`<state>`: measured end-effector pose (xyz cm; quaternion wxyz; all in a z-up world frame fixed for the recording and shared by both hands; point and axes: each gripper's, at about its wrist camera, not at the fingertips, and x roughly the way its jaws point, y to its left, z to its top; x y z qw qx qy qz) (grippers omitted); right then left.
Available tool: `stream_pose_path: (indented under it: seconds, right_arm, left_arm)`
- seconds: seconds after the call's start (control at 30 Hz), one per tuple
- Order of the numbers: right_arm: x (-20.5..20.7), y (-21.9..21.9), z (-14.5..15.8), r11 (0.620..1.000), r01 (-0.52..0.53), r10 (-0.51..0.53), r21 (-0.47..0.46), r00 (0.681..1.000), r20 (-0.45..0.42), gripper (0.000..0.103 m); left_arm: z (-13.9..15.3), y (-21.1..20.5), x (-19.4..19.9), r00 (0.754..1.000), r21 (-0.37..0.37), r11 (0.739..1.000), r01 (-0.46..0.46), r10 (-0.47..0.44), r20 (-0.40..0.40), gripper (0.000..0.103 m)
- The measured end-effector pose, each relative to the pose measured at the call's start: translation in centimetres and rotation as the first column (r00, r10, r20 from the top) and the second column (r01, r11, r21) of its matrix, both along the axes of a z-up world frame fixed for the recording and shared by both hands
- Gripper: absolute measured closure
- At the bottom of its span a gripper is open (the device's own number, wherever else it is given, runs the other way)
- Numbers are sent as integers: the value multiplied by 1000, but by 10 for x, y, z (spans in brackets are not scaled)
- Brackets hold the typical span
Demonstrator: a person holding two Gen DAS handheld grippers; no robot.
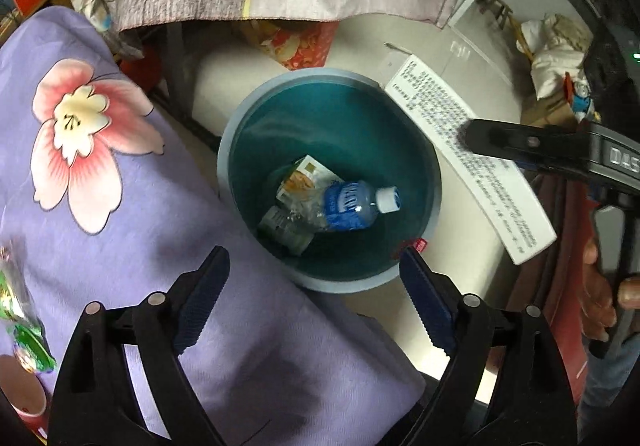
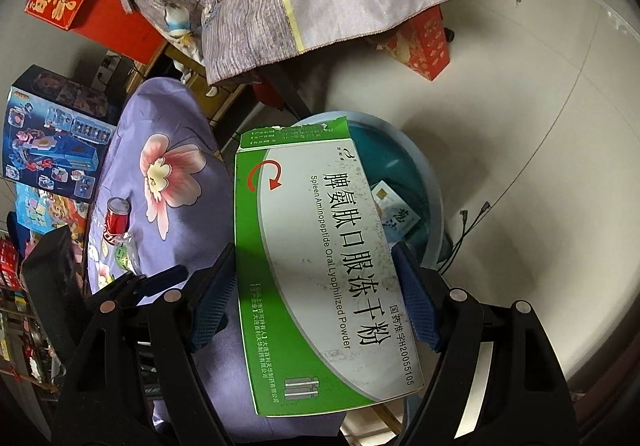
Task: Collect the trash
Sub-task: 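Lower the medicine box into the teal bin and open the right tool, then move both tools back over the table toward the remaining trash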
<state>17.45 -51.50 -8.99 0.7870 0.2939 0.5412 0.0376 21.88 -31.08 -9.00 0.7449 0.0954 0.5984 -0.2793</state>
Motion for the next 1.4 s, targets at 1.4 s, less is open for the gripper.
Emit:
stream_pose_path:
  seconds: [1.4]
  right_arm:
    - [-33, 82, 19, 994, -52, 49, -100, 998, -36, 10]
  left_arm:
    - [38, 99, -63, 994, -79, 994, -79, 84, 65, 7]
